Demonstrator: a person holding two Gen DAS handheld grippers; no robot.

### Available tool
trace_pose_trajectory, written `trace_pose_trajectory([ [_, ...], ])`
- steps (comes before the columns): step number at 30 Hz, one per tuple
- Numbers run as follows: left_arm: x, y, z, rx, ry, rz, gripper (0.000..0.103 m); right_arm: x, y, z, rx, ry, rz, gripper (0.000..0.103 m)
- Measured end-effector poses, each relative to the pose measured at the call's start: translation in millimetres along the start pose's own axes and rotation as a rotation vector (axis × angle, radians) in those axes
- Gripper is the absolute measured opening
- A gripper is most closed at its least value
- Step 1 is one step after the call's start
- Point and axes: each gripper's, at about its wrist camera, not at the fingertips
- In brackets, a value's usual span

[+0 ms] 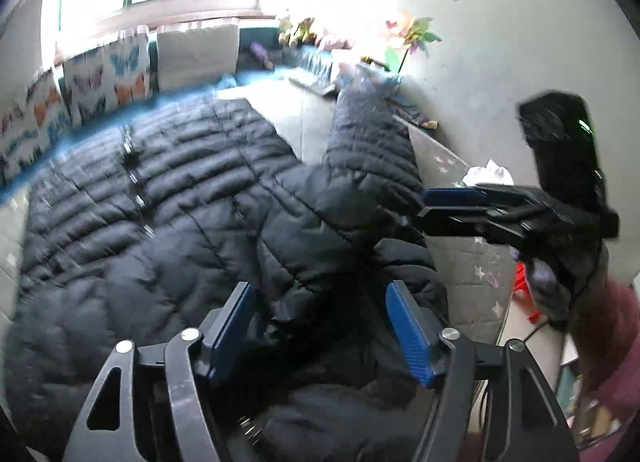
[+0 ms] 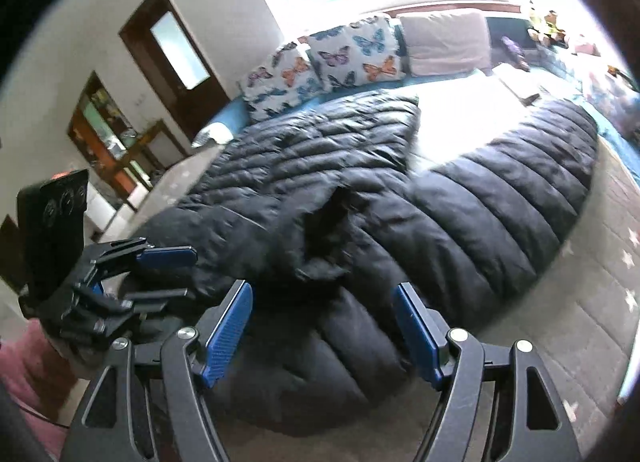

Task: Fold large clothes
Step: 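Lay the sleeve on the jacket with the left gripper while the right gripper grasps the hem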

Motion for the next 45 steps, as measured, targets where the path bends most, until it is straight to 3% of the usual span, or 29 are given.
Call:
trace_pose_trajectory([
  [4,-5,-29,-53,0.038,0.078,-0.030,0.076,14,-17,21,0.018,-0.025,-0.042,0.080],
  [7,-12,-70,-98,0.131,0.141,-0.110,0.083,19,-20,49,0.010,-0.063,-0.055,0.080],
  [8,-16,-86,-109,0.181,0.157,-0.141,0.084,19,-20,58,0.018,-0.077,-0.047,0.074],
  [9,-21,-105,-120,0.239,0.171,-0.182,0.085,20,-18,69,0.028,-0.103,-0.033,0.061],
  [12,-34,-155,-146,0.324,0.174,-0.276,0.085,18,-19,88,0.023,-0.152,-0.019,0.036],
  [15,-46,-197,-156,0.390,0.148,-0.337,0.085,17,-32,76,0.009,-0.138,-0.057,0.018],
  [16,-50,-207,-158,0.393,0.138,-0.348,0.085,17,-36,66,0.016,-0.124,-0.068,0.016],
  [22,-74,-238,-141,0.315,0.085,-0.354,0.083,7,-60,13,-0.061,-0.063,-0.162,0.015],
  [24,-85,-235,-122,0.278,0.049,-0.330,0.083,-1,-51,24,-0.091,-0.096,-0.141,0.015],
  [27,-103,-227,-84,0.311,-0.004,-0.275,0.083,-23,-21,61,-0.129,-0.188,-0.066,0.015],
  [31,-119,-220,-69,0.345,-0.009,-0.244,0.083,-27,-3,67,-0.074,-0.206,0.009,0.015],
  [32,-119,-219,-71,0.349,-0.010,-0.240,0.083,-24,-3,61,-0.074,-0.209,0.008,0.015],
  [35,-112,-211,-80,0.373,-0.007,-0.219,0.083,-11,-12,34,-0.150,-0.167,-0.039,0.028],
  [38,-101,-199,-100,0.409,0.029,-0.192,0.083,2,-27,8,-0.212,-0.082,-0.095,0.029],
  [41,-86,-181,-123,0.427,0.091,-0.165,0.084,15,-44,-1,-0.169,-0.024,-0.145,0.031],
  [45,-65,-159,-124,0.350,0.128,-0.141,0.085,26,-64,32,-0.121,-0.044,-0.221,0.031],
])
Point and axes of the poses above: each gripper's, at about its wrist camera, not at the fingertips, and z roughly the way its jaws point, y to its right, x to its top, and after that the axes turned 1 degree about x, right-handed
